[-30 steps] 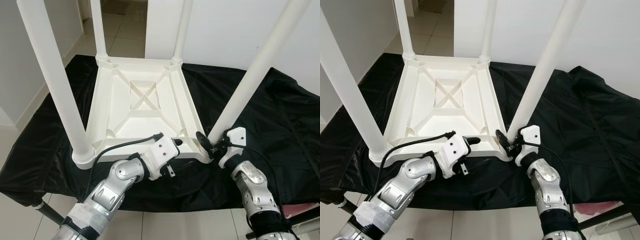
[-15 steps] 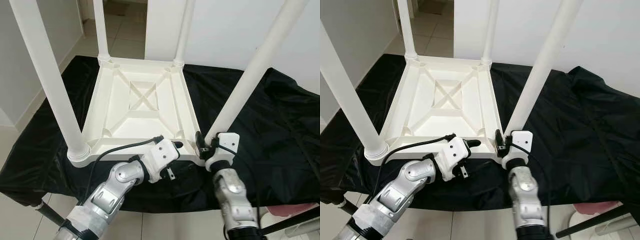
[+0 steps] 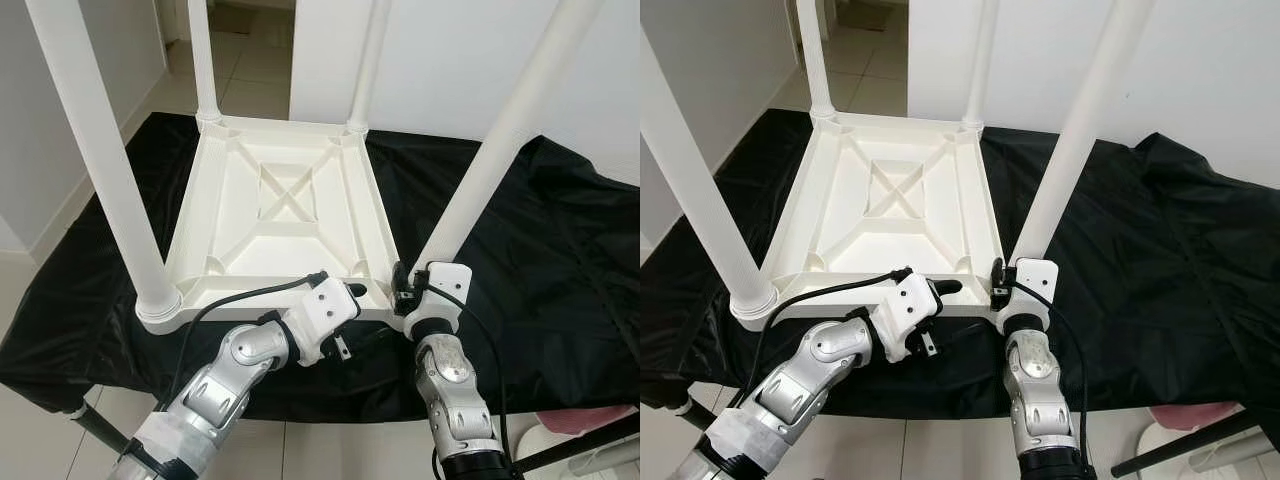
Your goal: Building children table
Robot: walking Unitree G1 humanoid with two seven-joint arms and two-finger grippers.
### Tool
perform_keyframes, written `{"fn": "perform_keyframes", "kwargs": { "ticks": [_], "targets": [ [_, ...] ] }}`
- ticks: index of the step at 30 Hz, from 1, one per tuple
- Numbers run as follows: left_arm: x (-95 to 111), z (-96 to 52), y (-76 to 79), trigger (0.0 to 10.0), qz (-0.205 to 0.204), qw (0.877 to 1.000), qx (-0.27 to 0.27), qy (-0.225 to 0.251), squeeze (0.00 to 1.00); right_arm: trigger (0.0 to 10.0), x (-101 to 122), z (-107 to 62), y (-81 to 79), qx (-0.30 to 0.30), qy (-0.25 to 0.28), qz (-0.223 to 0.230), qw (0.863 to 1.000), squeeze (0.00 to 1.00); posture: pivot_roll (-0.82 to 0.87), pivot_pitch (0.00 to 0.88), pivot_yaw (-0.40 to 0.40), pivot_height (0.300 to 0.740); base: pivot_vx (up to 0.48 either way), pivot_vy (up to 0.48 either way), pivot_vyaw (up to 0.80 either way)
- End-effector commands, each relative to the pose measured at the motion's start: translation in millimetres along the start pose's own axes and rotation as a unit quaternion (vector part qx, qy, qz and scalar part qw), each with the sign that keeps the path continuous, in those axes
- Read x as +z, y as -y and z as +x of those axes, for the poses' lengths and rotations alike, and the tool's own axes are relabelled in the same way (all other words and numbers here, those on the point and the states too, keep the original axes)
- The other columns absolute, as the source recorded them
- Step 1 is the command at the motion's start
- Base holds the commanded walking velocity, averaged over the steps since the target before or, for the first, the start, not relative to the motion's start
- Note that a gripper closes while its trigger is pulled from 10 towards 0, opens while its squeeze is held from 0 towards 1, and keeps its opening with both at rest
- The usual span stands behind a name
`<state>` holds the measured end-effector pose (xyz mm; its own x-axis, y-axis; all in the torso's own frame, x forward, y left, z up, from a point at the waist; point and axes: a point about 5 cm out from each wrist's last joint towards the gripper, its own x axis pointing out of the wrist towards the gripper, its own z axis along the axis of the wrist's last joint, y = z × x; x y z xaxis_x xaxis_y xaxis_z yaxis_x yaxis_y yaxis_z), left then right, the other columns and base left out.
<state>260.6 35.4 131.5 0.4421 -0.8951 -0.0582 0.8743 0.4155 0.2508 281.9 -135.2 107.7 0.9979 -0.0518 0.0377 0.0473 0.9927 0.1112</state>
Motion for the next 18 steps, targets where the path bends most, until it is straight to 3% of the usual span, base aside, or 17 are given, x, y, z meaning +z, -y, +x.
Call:
{"fn": "perform_keyframes", "kwargs": {
  "ticks": [1,13,15,18],
  "targets": [
    [2.9,1.3,2.1,10.0,0.004,1.000,-0.028,0.001,0.00,10.0,-3.6,-2.1,-4.2,0.017,-0.007,0.029,0.999,1.00,-0.01,0.000,-0.089,0.740,0.000,0.000,0.00],
    [1.5,-0.2,3.8,10.0,0.002,1.000,-0.031,-0.001,0.00,10.0,-2.8,-13.4,15.0,0.069,0.018,-0.003,0.997,1.00,-0.02,0.000,-0.087,0.740,0.000,0.000,0.00],
    [0.8,-2.0,3.2,10.0,0.002,0.999,-0.032,-0.001,0.00,10.0,-6.1,-17.9,17.6,0.076,0.021,0.010,0.997,0.00,-0.02,0.000,-0.087,0.740,0.000,0.000,0.00],
    [0.1,-6.2,1.8,10.0,-0.009,0.999,-0.039,-0.001,0.00,10.0,-9.0,-23.7,22.0,0.090,0.029,0.018,0.995,0.00,-0.01,0.000,-0.087,0.740,0.000,0.000,0.00]
  ]
}}
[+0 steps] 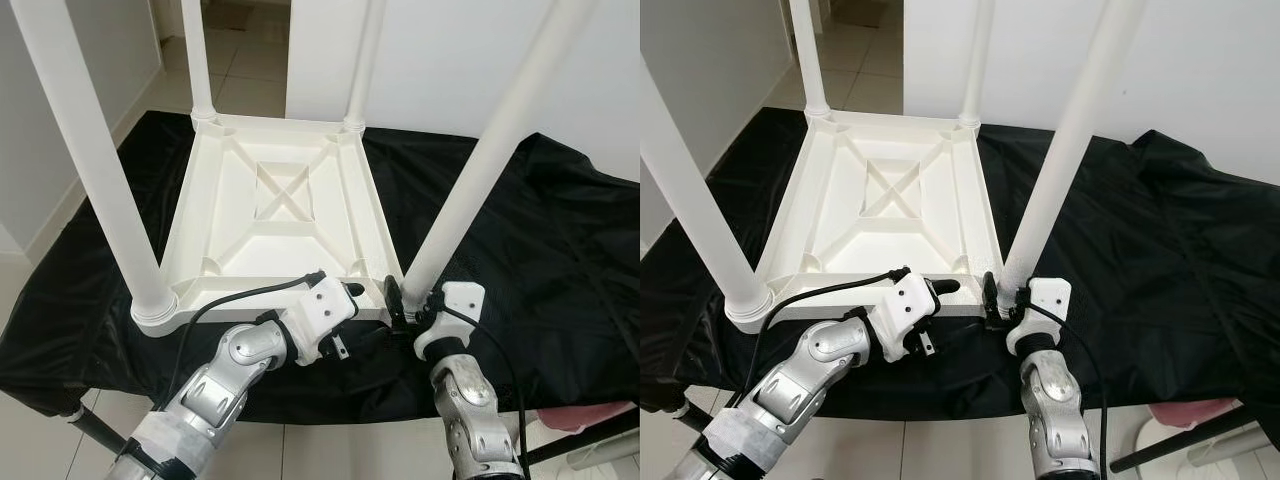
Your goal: Building children table
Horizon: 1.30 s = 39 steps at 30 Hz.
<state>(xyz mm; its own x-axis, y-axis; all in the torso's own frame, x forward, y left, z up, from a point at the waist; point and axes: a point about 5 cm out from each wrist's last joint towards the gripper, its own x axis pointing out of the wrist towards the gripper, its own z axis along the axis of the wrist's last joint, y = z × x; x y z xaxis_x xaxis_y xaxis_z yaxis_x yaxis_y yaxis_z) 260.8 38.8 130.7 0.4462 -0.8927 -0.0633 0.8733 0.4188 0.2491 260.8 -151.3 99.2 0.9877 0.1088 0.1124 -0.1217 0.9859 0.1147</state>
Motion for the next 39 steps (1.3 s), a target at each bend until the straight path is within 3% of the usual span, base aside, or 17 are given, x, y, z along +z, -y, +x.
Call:
{"fn": "perform_keyframes", "kwargs": {
  "ticks": [1,8,14,15,24,28,30,31,34,35,39],
  "targets": [
    [1.4,-3.4,3.2,10.0,-0.007,0.999,-0.040,0.002,0.00,10.0,-3.0,-4.0,3.5,0.005,0.001,0.010,1.000,0.00,-0.01,0.000,-0.087,0.740,0.000,0.000,0.00],
    [-0.8,-11.2,5.6,10.0,0.005,0.998,-0.059,-0.011,0.00,10.0,5.9,-3.9,23.3,0.027,0.017,-0.016,0.999,0.00,-0.02,0.000,-0.082,0.740,0.000,0.000,0.00],
    [2.7,-9.1,5.5,10.0,0.012,0.998,-0.056,-0.005,0.00,10.0,14.9,4.2,38.3,0.072,0.017,-0.046,0.996,0.00,-0.01,0.000,-0.076,0.740,0.000,0.000,0.00],
    [4.0,-7.5,6.2,10.0,0.015,0.998,-0.057,-0.003,0.00,10.0,19.0,8.1,40.8,0.110,0.013,-0.050,0.993,0.00,-0.02,0.000,-0.074,0.740,0.000,0.000,0.00],
    [6.2,-3.8,8.1,10.0,0.018,0.998,-0.062,-0.001,0.00,10.0,16.8,21.6,36.8,0.191,-0.015,-0.061,0.980,0.00,-0.01,0.000,-0.072,0.740,0.000,0.000,0.00],
    [7.2,-1.0,8.8,10.0,0.019,0.998,-0.063,0.000,0.00,10.0,13.1,36.3,22.0,0.251,-0.027,-0.064,0.965,0.00,-0.01,0.000,-0.076,0.740,0.000,0.000,0.00],
    [7.2,-0.6,8.6,10.0,0.019,0.998,-0.063,0.000,0.00,10.0,12.8,37.4,21.3,0.255,-0.028,-0.063,0.965,0.00,-0.01,0.000,-0.076,0.740,0.000,0.000,0.00],
    [7.6,-0.4,8.1,10.0,0.019,0.998,-0.062,0.000,0.00,7.3,10.5,39.5,18.1,0.275,-0.035,-0.069,0.958,0.00,-0.01,0.000,-0.079,0.740,0.000,0.000,0.00],
    [7.8,-0.4,7.9,10.0,0.019,0.998,-0.062,0.001,0.00,7.3,9.6,40.2,17.0,0.284,-0.038,-0.071,0.955,0.00,-0.01,0.000,-0.079,0.740,0.000,0.000,0.00],
    [7.8,-0.2,7.7,10.0,0.020,0.998,-0.060,0.000,0.00,0.0,8.2,41.2,18.9,0.286,-0.044,-0.074,0.954,0.00,0.00,0.000,-0.088,0.740,0.000,0.000,0.00],
    [8.1,-0.1,7.4,10.0,0.020,0.998,-0.058,0.001,0.00,0.0,7.4,42.8,22.8,0.287,-0.049,-0.077,0.954,0.00,0.00,0.000,-0.090,0.740,0.000,0.000,0.00]
  ]
}}
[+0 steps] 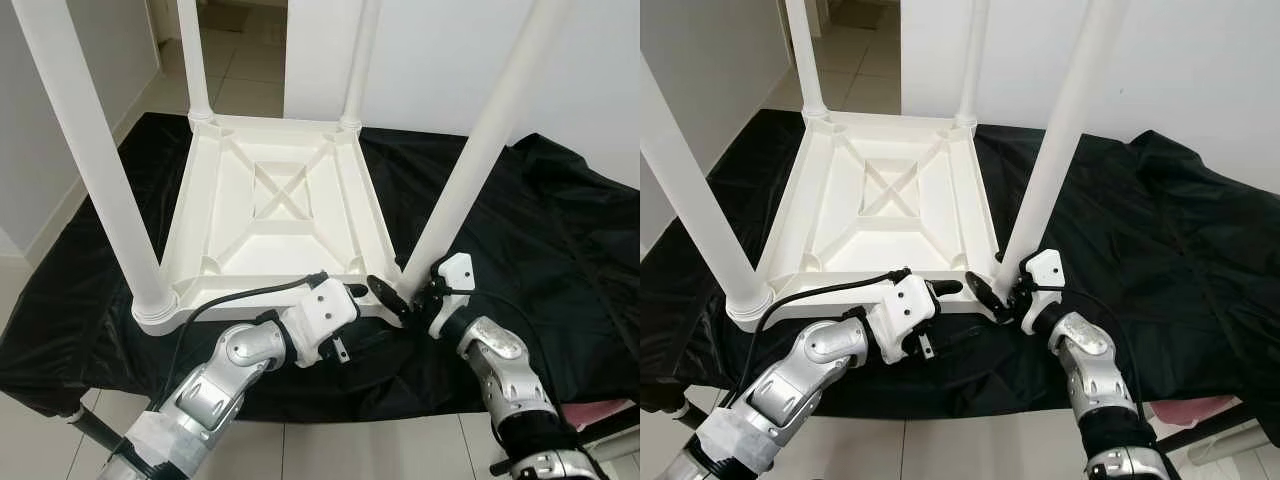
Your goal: Building children table
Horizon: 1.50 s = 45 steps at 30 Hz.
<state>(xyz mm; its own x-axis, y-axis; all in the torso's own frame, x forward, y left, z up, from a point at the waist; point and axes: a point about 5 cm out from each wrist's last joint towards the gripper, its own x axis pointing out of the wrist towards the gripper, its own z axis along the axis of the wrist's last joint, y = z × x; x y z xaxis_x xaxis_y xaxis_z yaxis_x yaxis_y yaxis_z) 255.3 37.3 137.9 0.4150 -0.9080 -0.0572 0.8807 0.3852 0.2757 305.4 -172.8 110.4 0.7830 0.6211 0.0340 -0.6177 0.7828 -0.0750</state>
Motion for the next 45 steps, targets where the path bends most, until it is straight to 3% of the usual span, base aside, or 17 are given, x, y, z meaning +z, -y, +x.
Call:
{"fn": "perform_keyframes", "kwargs": {
  "ticks": [1,8,9,12,13,21,27,29,32,36,43,45],
  "targets": [
    [-0.1,1.6,3.6,10.0,0.005,0.999,-0.041,-0.006,0.00,0.0,-1.9,1.4,-1.1,0.014,-0.007,-0.004,1.000,0.00,0.00,0.000,-0.090,0.740,0.000,0.000,0.00],
    [-1.0,1.6,4.4,10.0,0.006,0.999,-0.041,-0.008,0.00,0.0,-5.3,-3.5,5.3,0.006,-0.012,0.002,1.000,0.00,0.00,0.000,-0.092,0.740,0.000,0.000,0.00],
    [-1.2,1.8,4.8,10.0,0.006,0.999,-0.042,-0.008,0.00,5.7,-5.1,-4.3,5.4,0.001,-0.010,0.006,1.000,0.00,0.00,0.000,-0.091,0.740,0.000,0.000,0.00],
    [-1.3,2.0,5.0,10.0,0.006,0.999,-0.042,-0.008,0.00,5.7,-4.8,-4.8,5.4,-0.003,-0.008,0.008,1.000,0.00,0.00,0.000,-0.091,0.740,0.000,0.000,0.00],
    [-1.3,2.2,5.1,10.0,0.006,0.999,-0.043,-0.008,0.00,10.0,-4.4,-5.2,4.7,-0.004,-0.004,0.009,1.000,0.00,0.00,0.000,-0.090,0.740,0.000,0.000,0.00],
    [-1.0,2.0,4.0,10.0,0.009,0.999,-0.045,-0.008,0.00,10.0,1.8,-6.3,-1.2,-0.043,0.026,0.021,0.999,0.00,-0.01,0.000,-0.089,0.740,0.000,0.000,0.00],
    [-1.6,1.6,2.5,10.0,0.008,0.999,-0.042,-0.009,0.00,10.0,3.2,-8.5,-10.1,-0.150,0.044,0.019,0.987,0.00,-0.01,0.000,-0.089,0.740,0.000,0.000,0.00],
    [-2.3,1.6,3.1,10.0,0.008,0.999,-0.043,-0.010,0.00,10.0,1.3,-7.8,-14.4,-0.210,0.036,0.025,0.977,0.00,-0.01,0.000,-0.088,0.740,0.000,0.000,0.00],
    [-2.3,1.8,3.7,10.0,0.008,0.999,-0.044,-0.010,0.00,10.0,0.3,-7.8,-16.2,-0.237,0.034,0.035,0.970,0.00,-0.01,0.000,-0.086,0.740,0.000,0.000,0.00],
    [-2.1,2.5,4.2,10.0,0.008,0.999,-0.046,-0.010,0.00,10.0,-5.2,-7.1,-21.8,-0.326,0.015,0.057,0.944,0.00,-0.01,0.000,-0.089,0.740,0.000,0.000,0.00],
    [-2.3,2.2,3.7,10.0,0.009,0.999,-0.044,-0.010,0.00,10.0,-8.3,-3.1,-26.3,-0.374,0.002,0.065,0.925,0.00,-0.01,0.000,-0.094,0.740,0.000,0.000,0.00],
    [-2.5,1.6,3.9,10.0,0.009,0.999,-0.042,-0.011,0.00,10.0,-10.6,5.6,-35.3,-0.393,-0.005,0.074,0.917,0.00,0.00,0.000,-0.098,0.740,0.000,0.000,0.00]
  ]
}}
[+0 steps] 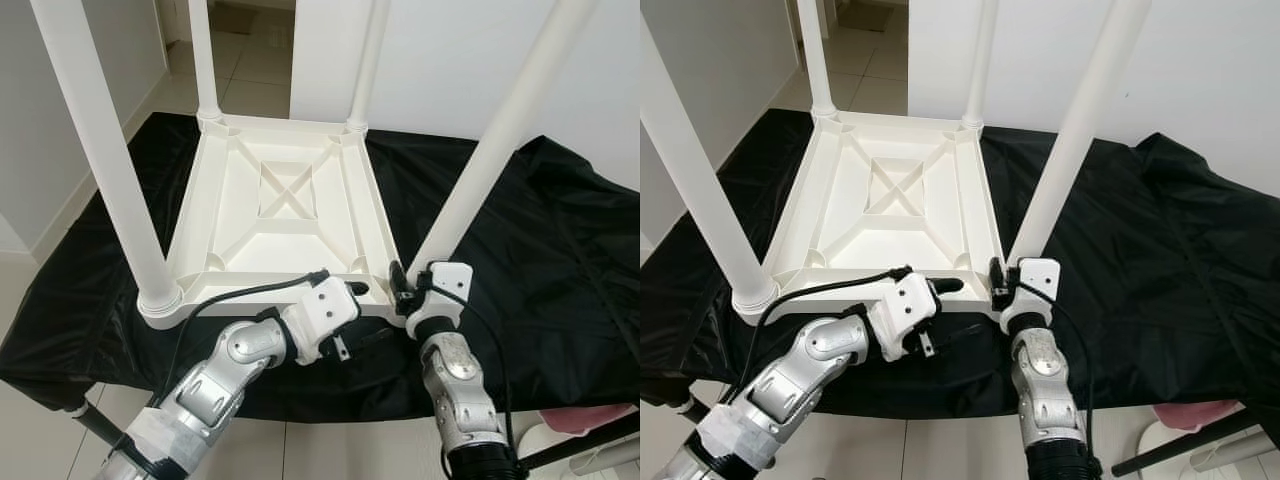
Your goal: Building children table
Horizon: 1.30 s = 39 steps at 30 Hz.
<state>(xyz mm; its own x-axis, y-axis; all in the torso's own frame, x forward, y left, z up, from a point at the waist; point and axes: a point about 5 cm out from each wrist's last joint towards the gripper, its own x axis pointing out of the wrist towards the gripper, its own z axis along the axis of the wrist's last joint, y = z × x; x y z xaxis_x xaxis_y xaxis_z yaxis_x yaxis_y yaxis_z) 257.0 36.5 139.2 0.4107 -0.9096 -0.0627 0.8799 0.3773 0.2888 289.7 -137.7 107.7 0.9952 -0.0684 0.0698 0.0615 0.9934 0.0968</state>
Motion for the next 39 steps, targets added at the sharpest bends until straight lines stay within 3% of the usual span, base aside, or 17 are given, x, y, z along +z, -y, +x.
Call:
{"fn": "perform_keyframes", "kwargs": {
  "ticks": [1,4,10,11,12,13,21,28,29,31,32,39],
  "targets": [
    [-3.5,0.3,5.4,10.0,0.002,0.999,-0.039,-0.009,0.00,10.0,-9.9,-1.3,5.4,-0.037,-0.026,0.003,0.999,0.00,0.00,0.000,-0.098,0.740,0.000,0.000,0.00],
    [-4.3,-1.1,5.1,10.0,0.002,0.999,-0.038,-0.012,0.00,10.0,-8.0,-0.6,-1.3,-0.036,-0.018,0.003,0.999,0.00,0.00,0.000,-0.101,0.740,0.000,0.000,0.00],
    [-5.5,-2.6,2.3,10.0,0.003,0.999,-0.031,-0.016,0.00,10.0,-2.8,-0.8,2.5,-0.040,-0.006,-0.006,0.999,0.00,0.00,0.000,-0.107,0.740,0.000,0.000,0.00],
    [-5.2,-2.6,2.4,10.0,0.001,0.999,-0.028,-0.015,0.00,10.0,-3.6,-3.1,1.4,-0.020,-0.008,0.011,1.000,0.15,0.00,0.000,-0.107,0.740,0.000,0.000,0.00],
    [-5.2,-2.6,2.4,10.0,0.001,0.999,-0.028,-0.015,0.00,10.0,-3.6,-3.1,1.4,-0.020,-0.008,0.011,1.000,0.15,0.00,0.000,-0.107,0.740,0.000,0.000,0.00],
    [-5.1,-2.5,2.7,10.0,0.000,1.000,-0.028,-0.015,0.00,10.0,-1.9,-4.6,0.8,-0.013,0.000,0.014,1.000,1.00,0.00,0.000,-0.110,0.740,0.000,0.000,0.00],
    [-5.2,-2.4,3.4,10.0,-0.002,1.000,-0.024,-0.014,0.00,10.0,1.3,-8.4,-2.3,0.013,0.012,0.018,1.000,1.00,0.00,0.000,-0.116,0.740,0.000,0.000,0.00],
    [-4.8,-2.9,1.7,10.0,-0.002,1.000,-0.020,-0.014,0.00,10.0,4.0,-18.3,13.4,0.062,0.027,0.008,0.998,1.00,0.00,0.000,-0.115,0.740,0.000,0.000,0.00],
    [-4.8,-3.3,1.4,10.0,-0.002,1.000,-0.020,-0.014,0.00,10.0,4.2,-20.5,16.6,0.075,0.029,0.008,0.997,0.45,0.00,0.000,-0.110,0.740,0.000,0.000,0.00],
    [-4.8,-3.5,1.2,10.0,-0.002,1.000,-0.020,-0.014,0.00,10.0,4.3,-21.8,18.5,0.082,0.030,0.008,0.996,0.45,0.00,0.000,-0.110,0.740,0.000,0.000,0.00],
    [-4.7,-3.4,1.4,10.0,-0.002,1.000,-0.022,-0.015,0.00,10.0,4.7,-23.3,21.6,0.099,0.032,0.004,0.995,0.00,-0.01,0.000,-0.107,0.740,0.000,0.000,0.00],
    [-2.8,-0.9,1.3,10.0,-0.001,1.000,-0.030,-0.011,0.00,10.0,6.1,-19.8,37.8,0.145,0.035,-0.028,0.988,0.00,-0.01,0.000,-0.095,0.740,0.000,0.000,0.00]
  ]
}}
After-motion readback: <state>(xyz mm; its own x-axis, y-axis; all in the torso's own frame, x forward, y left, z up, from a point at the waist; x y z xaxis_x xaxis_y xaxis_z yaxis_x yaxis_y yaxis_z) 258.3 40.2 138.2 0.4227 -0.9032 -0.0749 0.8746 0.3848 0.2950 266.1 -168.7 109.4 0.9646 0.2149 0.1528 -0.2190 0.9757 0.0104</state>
